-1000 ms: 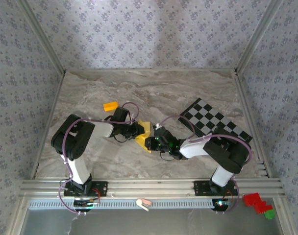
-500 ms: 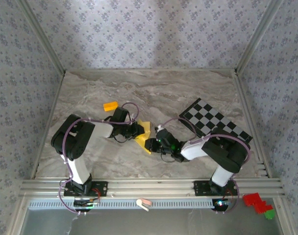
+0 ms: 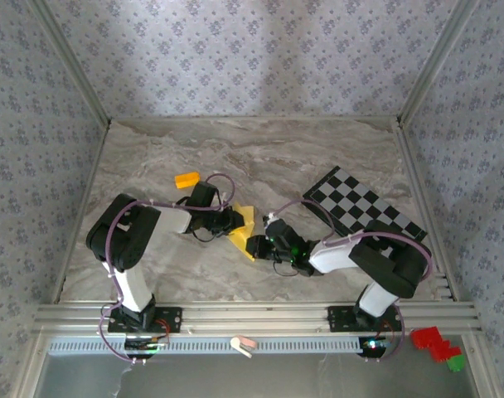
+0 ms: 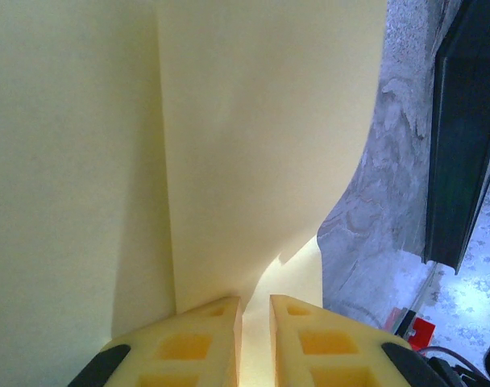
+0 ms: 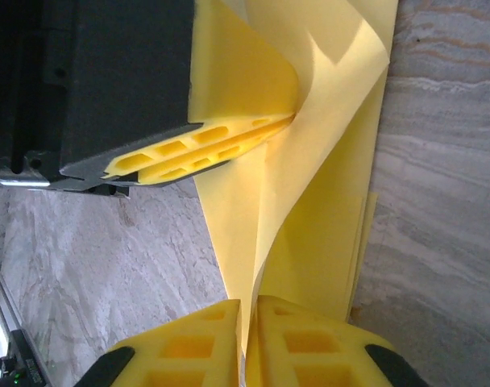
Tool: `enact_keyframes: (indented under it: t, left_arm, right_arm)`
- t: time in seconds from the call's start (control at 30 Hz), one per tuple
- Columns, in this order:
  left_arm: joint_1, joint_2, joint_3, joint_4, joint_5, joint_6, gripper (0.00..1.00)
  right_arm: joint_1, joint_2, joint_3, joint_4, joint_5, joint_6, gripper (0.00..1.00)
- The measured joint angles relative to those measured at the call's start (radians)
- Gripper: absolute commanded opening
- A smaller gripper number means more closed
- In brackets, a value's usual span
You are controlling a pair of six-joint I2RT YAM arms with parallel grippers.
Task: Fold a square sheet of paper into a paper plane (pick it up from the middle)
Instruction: Fourth fold the wing at the center of the table.
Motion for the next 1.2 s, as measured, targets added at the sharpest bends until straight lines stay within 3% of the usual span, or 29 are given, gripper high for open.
enact_keyframes:
  t: [0.43,0.73,1.2]
  left_arm:
    - [0.0,-0.012,0.0,-0.027,-0.01,0.005,0.17]
    - [0.0,-0.02,-0.007,-0.033,-0.016,0.012,0.17]
    - [0.0,-0.02,-0.007,-0.033,-0.016,0.016,0.17]
  right_arm:
    - [0.008,0.026,-0.029,0.028,0.011,0.019,0.09]
    - [0.008,-0.01,-0.04,0.012,0.008,0.019,0.16]
    - [0.037,-0.009,-0.04,-0.007,0.012,0.02,0.08]
